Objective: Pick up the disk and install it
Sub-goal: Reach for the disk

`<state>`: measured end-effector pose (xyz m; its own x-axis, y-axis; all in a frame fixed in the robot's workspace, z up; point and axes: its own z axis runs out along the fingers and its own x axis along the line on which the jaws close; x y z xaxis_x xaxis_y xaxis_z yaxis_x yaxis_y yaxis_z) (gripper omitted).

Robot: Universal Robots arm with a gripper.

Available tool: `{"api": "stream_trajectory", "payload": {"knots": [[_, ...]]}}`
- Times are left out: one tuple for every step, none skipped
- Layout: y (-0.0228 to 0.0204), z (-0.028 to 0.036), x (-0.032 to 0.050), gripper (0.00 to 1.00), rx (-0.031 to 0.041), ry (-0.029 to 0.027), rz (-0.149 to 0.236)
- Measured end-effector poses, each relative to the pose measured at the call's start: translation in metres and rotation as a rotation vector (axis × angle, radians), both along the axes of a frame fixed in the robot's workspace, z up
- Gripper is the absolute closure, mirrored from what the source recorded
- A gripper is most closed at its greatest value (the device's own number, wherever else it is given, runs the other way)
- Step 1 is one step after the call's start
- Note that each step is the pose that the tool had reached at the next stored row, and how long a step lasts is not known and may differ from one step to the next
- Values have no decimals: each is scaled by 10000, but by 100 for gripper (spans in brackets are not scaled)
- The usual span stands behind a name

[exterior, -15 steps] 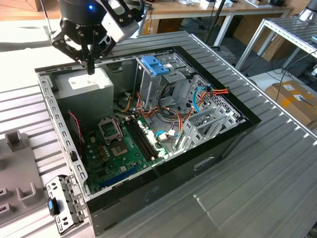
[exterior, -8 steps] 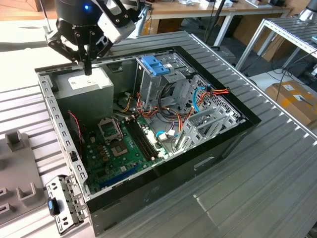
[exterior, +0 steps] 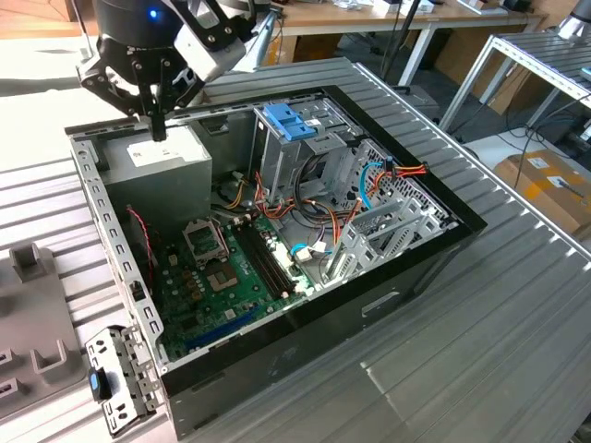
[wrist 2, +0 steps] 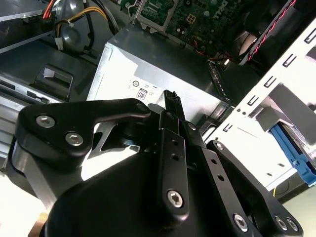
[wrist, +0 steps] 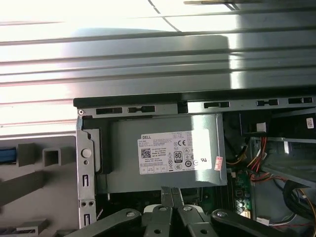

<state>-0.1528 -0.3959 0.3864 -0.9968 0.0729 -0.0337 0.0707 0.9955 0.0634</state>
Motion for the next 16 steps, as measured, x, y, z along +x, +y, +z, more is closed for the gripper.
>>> {"api": "stream_trajectory", "payload": {"knots": [[0, 0, -14, 89, 0, 0, 0], [0, 0, -28, 89, 0, 0, 0], [0, 0, -37, 89, 0, -1, 0], [0, 0, -51, 89, 0, -1, 1], [0, 0, -77, 89, 0, -2, 0], [0, 0, -98, 89, 1, -3, 0], [0, 0, -108, 89, 1, -3, 0], [0, -1, -123, 89, 1, -4, -1], [0, 0, -142, 89, 1, -4, -1], [0, 0, -156, 89, 1, -5, 0], [0, 0, -168, 89, 1, -5, 0], [0, 0, -182, 89, 1, -5, 0], [0, 0, -203, 89, 1, -5, 0], [0, 0, -216, 89, 0, -6, 0], [0, 0, -239, 89, 0, -5, 0], [0, 0, -263, 89, 1, -6, 0]]}}
